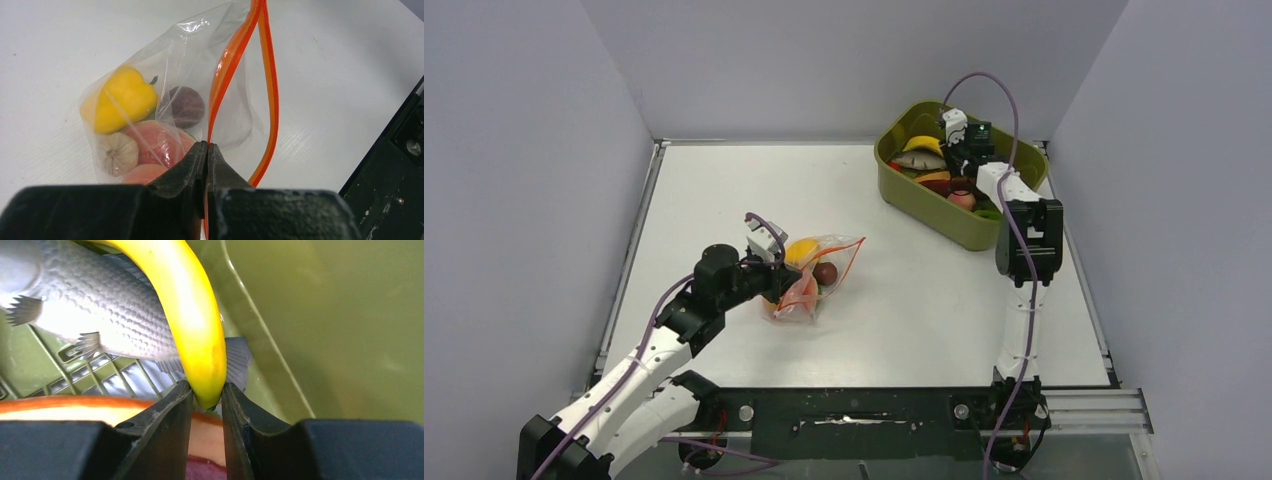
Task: Place the food in the zip-top bag and seal the zipper
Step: Pick up the fake fruit from the bin, then place the fake fruit in the zipper food storage bag.
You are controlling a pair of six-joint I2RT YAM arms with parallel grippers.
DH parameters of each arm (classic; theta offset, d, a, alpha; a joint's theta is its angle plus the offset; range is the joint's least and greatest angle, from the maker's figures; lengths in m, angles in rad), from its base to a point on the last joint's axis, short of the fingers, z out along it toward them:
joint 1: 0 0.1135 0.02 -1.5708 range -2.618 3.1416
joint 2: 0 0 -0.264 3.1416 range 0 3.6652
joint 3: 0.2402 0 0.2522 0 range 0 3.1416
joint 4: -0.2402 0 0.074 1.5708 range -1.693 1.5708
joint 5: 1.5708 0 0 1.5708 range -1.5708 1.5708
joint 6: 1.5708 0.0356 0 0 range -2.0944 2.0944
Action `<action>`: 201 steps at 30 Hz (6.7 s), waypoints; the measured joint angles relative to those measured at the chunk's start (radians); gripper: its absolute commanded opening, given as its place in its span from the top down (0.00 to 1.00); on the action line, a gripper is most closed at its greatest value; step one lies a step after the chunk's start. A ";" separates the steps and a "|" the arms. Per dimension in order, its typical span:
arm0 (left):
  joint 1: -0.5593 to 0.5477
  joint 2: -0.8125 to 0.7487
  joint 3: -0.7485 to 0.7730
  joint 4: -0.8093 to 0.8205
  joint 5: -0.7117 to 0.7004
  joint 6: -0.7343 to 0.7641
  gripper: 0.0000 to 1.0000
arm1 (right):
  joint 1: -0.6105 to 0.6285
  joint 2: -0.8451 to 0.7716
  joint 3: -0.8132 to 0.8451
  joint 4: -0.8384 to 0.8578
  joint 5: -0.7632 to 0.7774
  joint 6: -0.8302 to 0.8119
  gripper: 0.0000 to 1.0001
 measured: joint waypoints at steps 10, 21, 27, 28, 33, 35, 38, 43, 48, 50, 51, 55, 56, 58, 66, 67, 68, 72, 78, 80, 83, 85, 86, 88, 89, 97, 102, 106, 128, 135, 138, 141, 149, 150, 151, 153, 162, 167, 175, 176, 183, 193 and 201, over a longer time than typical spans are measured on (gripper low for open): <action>0.000 -0.014 -0.003 0.004 0.000 -0.007 1.00 | 0.002 -0.121 -0.090 0.014 0.007 0.038 0.79; 0.000 -0.035 -0.004 0.006 -0.008 -0.007 1.00 | 0.008 -0.283 -0.196 0.014 0.031 0.072 0.82; 0.000 -0.057 -0.004 0.006 -0.015 -0.007 1.00 | 0.014 -0.399 -0.281 0.014 0.063 0.103 0.82; 0.000 -0.059 -0.004 0.006 -0.018 -0.008 1.00 | 0.015 -0.429 -0.311 0.013 0.068 0.114 0.83; 0.000 -0.065 -0.004 0.006 -0.029 -0.013 1.00 | 0.035 -0.582 -0.427 -0.011 0.100 0.167 0.83; 0.000 -0.064 -0.004 0.006 -0.032 -0.019 1.00 | 0.048 -0.632 -0.447 -0.024 0.113 0.185 0.83; 0.000 -0.063 -0.003 0.006 -0.034 -0.035 1.00 | 0.070 -0.714 -0.470 -0.060 0.125 0.215 0.83; 0.000 -0.053 0.008 0.005 -0.041 -0.072 1.00 | 0.113 -0.859 -0.505 -0.121 0.140 0.256 0.83; 0.000 -0.011 0.059 -0.003 -0.043 -0.107 1.00 | 0.175 -0.969 -0.505 -0.203 0.150 0.292 0.84; 0.000 0.017 0.095 -0.010 -0.045 -0.117 1.00 | 0.206 -1.010 -0.506 -0.236 0.147 0.309 0.84; 0.000 0.029 0.111 -0.011 -0.046 -0.118 1.00 | 0.220 -1.030 -0.507 -0.251 0.143 0.315 0.84; 0.000 0.042 0.143 -0.009 -0.057 -0.116 1.00 | 0.273 -1.103 -0.519 -0.309 0.111 0.346 0.84; 0.000 0.041 0.143 -0.008 -0.061 -0.116 1.00 | 0.282 -1.117 -0.522 -0.321 0.103 0.352 0.84; 0.000 0.042 0.143 -0.008 -0.069 -0.113 1.00 | 0.308 -1.147 -0.529 -0.362 0.080 0.365 0.85; 0.000 0.043 0.150 -0.009 -0.100 -0.087 1.00 | 0.394 -1.284 -0.570 -0.546 0.004 0.402 0.84; 0.000 0.043 0.151 -0.009 -0.102 -0.084 1.00 | 0.399 -1.295 -0.570 -0.567 -0.011 0.404 0.84; 0.000 0.043 0.154 -0.009 -0.103 -0.080 1.00 | 0.403 -1.304 -0.570 -0.588 -0.026 0.406 0.84; 0.000 0.044 0.156 -0.009 -0.109 -0.070 1.00 | 0.414 -1.313 -0.570 -0.663 -0.079 0.406 0.84; 0.000 0.044 0.156 -0.008 -0.089 -0.067 1.00 | 0.444 -1.310 -0.566 -0.741 -0.154 0.404 0.85; 0.000 0.043 0.156 -0.005 -0.074 -0.068 1.00 | 0.466 -1.298 -0.556 -0.757 -0.163 0.404 0.85; 0.000 0.031 0.148 0.010 -0.051 -0.073 1.00 | 0.502 -1.266 -0.528 -0.772 -0.160 0.401 0.84; 0.000 0.020 0.142 0.015 -0.037 -0.080 1.00 | 0.531 -1.236 -0.502 -0.780 -0.142 0.401 0.84; 0.000 0.015 0.140 0.020 -0.031 -0.085 1.00 | 0.546 -1.221 -0.491 -0.781 -0.132 0.401 0.84; 0.000 0.009 0.137 0.027 -0.018 -0.088 1.00 | 0.575 -1.191 -0.472 -0.783 -0.108 0.401 0.83; 0.000 0.008 0.136 0.031 -0.009 -0.089 1.00 | 0.587 -1.180 -0.465 -0.785 -0.097 0.401 0.83; 0.000 0.006 0.127 0.046 0.054 -0.105 1.00 | 0.713 -1.064 -0.390 -0.830 0.028 0.400 0.82; -0.001 -0.008 0.093 0.054 0.079 -0.117 1.00 | 0.766 -0.978 -0.317 -0.866 0.111 0.397 0.82; -0.001 -0.017 0.077 0.061 0.093 -0.122 1.00 | 0.801 -0.921 -0.264 -0.885 0.160 0.393 0.80; -0.001 -0.027 0.053 0.072 0.152 -0.123 1.00 | 0.923 -0.688 -0.110 -0.974 0.257 0.365 0.77; -0.001 -0.033 0.052 0.072 0.154 -0.117 1.00 | 0.890 -0.683 -0.097 -0.978 0.314 0.396 0.77; -0.001 -0.033 0.052 0.073 0.154 -0.116 1.00 | 0.876 -0.683 -0.097 -0.978 0.322 0.408 0.77; -0.001 -0.033 0.052 0.074 0.154 -0.117 1.00 | 0.872 -0.683 -0.097 -0.975 0.304 0.414 0.76; -0.001 -0.033 0.052 0.075 0.155 -0.117 1.00 | 0.900 -0.682 -0.097 -0.949 0.212 0.407 0.73; -0.001 -0.033 0.052 0.074 0.155 -0.117 1.00 | 0.905 -0.681 -0.097 -0.946 0.200 0.404 0.73; -0.001 -0.032 0.052 0.074 0.155 -0.117 1.00 | 0.905 -0.679 -0.097 -0.943 0.190 0.401 0.73; -0.001 -0.032 0.052 0.074 0.156 -0.117 1.00 | 0.908 -0.675 -0.097 -0.937 0.171 0.389 0.76; -0.001 -0.032 0.046 0.077 0.158 -0.117 1.00 | 0.900 -0.671 -0.177 -0.815 0.118 0.361 0.84; -0.001 -0.032 0.046 0.078 0.158 -0.117 1.00 | 0.890 -0.696 -0.262 -0.740 0.151 0.403 0.84; -0.001 -0.033 0.046 0.079 0.146 -0.133 1.00 | 0.891 -0.853 -0.405 -0.658 0.361 0.509 0.86; -0.001 -0.034 0.046 0.079 0.143 -0.137 1.00 | 0.892 -0.877 -0.420 -0.642 0.386 0.518 0.86; -0.001 -0.034 0.046 0.083 0.134 -0.152 1.00 | 0.898 -0.976 -0.516 -0.514 0.420 0.535 0.73; -0.001 -0.033 0.046 0.106 0.089 -0.200 1.00 | 0.849 -0.992 -0.616 -0.396 0.338 0.809 0.45; -0.001 -0.032 0.046 0.115 0.064 -0.225 1.00 | 0.857 -1.069 -0.768 -0.324 0.328 1.242 0.51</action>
